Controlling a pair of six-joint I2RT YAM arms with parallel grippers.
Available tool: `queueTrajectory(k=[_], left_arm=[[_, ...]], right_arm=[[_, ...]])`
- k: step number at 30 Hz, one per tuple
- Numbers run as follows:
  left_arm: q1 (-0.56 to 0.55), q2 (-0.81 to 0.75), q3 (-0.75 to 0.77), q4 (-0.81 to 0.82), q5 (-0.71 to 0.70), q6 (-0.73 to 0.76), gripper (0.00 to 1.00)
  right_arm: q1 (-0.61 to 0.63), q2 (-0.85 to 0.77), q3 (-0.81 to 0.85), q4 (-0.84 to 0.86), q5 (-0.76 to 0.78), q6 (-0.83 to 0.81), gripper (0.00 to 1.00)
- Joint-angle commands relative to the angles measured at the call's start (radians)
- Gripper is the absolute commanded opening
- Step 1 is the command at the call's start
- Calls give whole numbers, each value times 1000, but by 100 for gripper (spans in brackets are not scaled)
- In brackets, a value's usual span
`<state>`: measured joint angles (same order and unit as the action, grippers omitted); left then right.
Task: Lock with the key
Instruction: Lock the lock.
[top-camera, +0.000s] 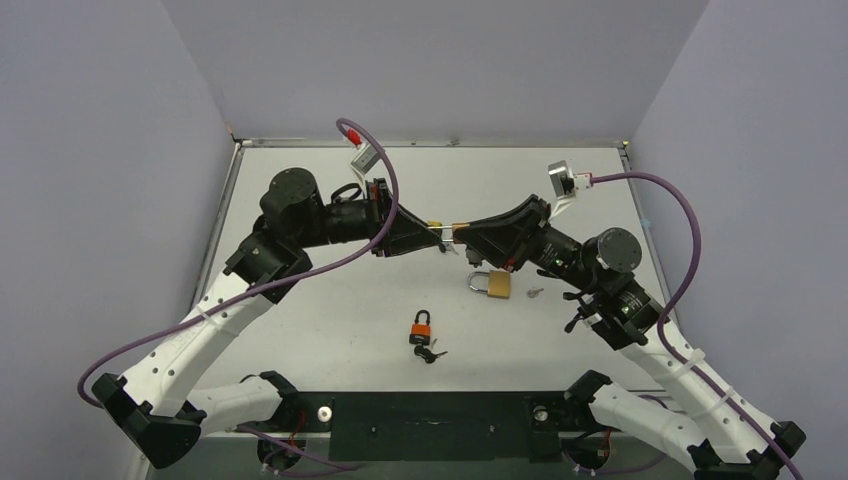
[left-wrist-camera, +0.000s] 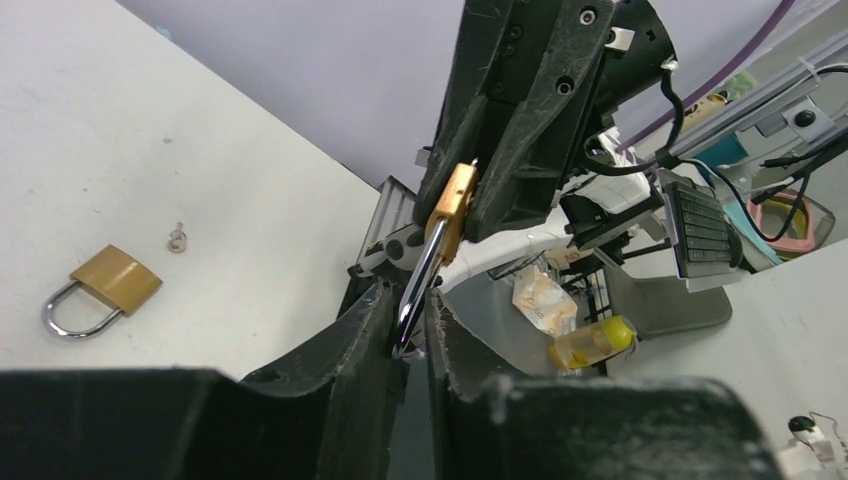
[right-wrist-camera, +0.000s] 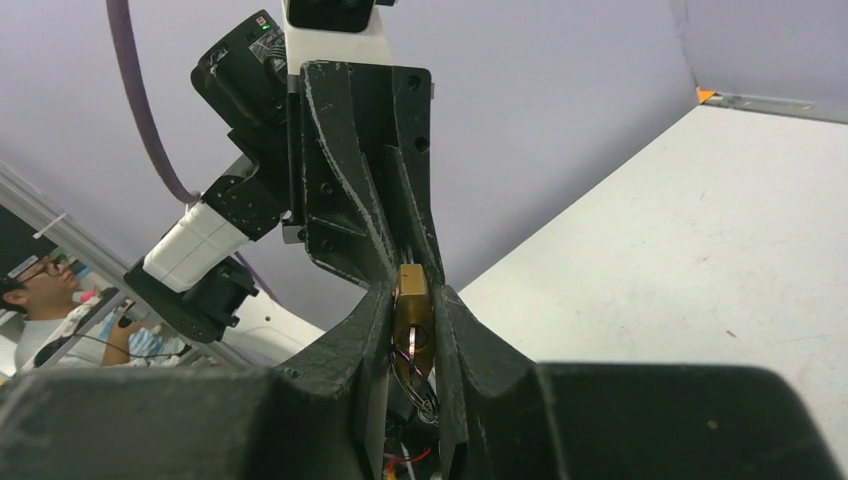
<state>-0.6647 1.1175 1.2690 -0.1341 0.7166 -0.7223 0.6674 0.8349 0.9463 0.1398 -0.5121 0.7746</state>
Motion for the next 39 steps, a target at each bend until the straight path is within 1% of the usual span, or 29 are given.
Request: queueTrajectory(k=[1,4,6,7,9,13,14,15,16,17,18,20,23,25,28,30,31,32,33,36,37,39], left_arm=[[-46,3,36,69,28,-10,18],[-45,0,32,86,26,-21,18],[-44,-4,28,88,21,-20,15],[-43,-6,27,89,17,-21,8],[-41,-10,24,90,16,-22,0],[-34,-23,21,79,10,-15,0],[-31,-28,22,73,10,-14,0],[-29,-30,25,69,9,-10,0],[-28,-34,27,60,6,-7,0],[-27,-36,31,54,1,-2,0],[-26,-38,34,43,-3,0,0],[-26,-42,44,22,-16,9,0],[-20,-48,60,-12,-25,20,0],[-19,-50,64,-25,-22,23,0],[-18,-47,70,-42,-16,28,0],[-17,-47,76,-55,-18,31,0],[-18,-46,78,-61,-18,31,0],[-18,-44,82,-62,-16,32,0],[-17,-41,85,-67,-17,32,0],[-17,-35,94,-74,-17,32,0],[-17,-32,95,-77,-16,32,0],[-18,-29,98,-81,-19,33,0]], right_arm=[[27,41,-7,41,-28,23,0],[22,42,-13,49,-24,38,0],[13,41,-18,52,-25,46,0],[8,42,-19,57,-27,48,0],[-3,39,-26,64,-31,61,0],[-49,23,-41,74,-53,77,1],[-70,18,-47,83,-74,82,12],[-80,9,-53,87,-81,87,20],[-97,4,-55,90,-94,89,34],[-105,-7,-59,92,-108,87,41],[-120,-12,-59,94,-115,86,50],[-137,-27,-64,96,-133,79,59],[-154,-46,-74,100,-159,73,64],[-159,-44,-80,112,-178,77,64],[-160,-34,-97,193,-215,116,62],[-158,-27,-100,213,-226,121,58],[-156,-24,-98,215,-231,120,52],[-156,-18,-96,216,-237,119,49],[-154,-16,-95,217,-239,119,43],[-150,-5,-89,217,-245,114,36],[-150,-4,-87,217,-246,114,32],[-149,-2,-84,215,-249,111,29]])
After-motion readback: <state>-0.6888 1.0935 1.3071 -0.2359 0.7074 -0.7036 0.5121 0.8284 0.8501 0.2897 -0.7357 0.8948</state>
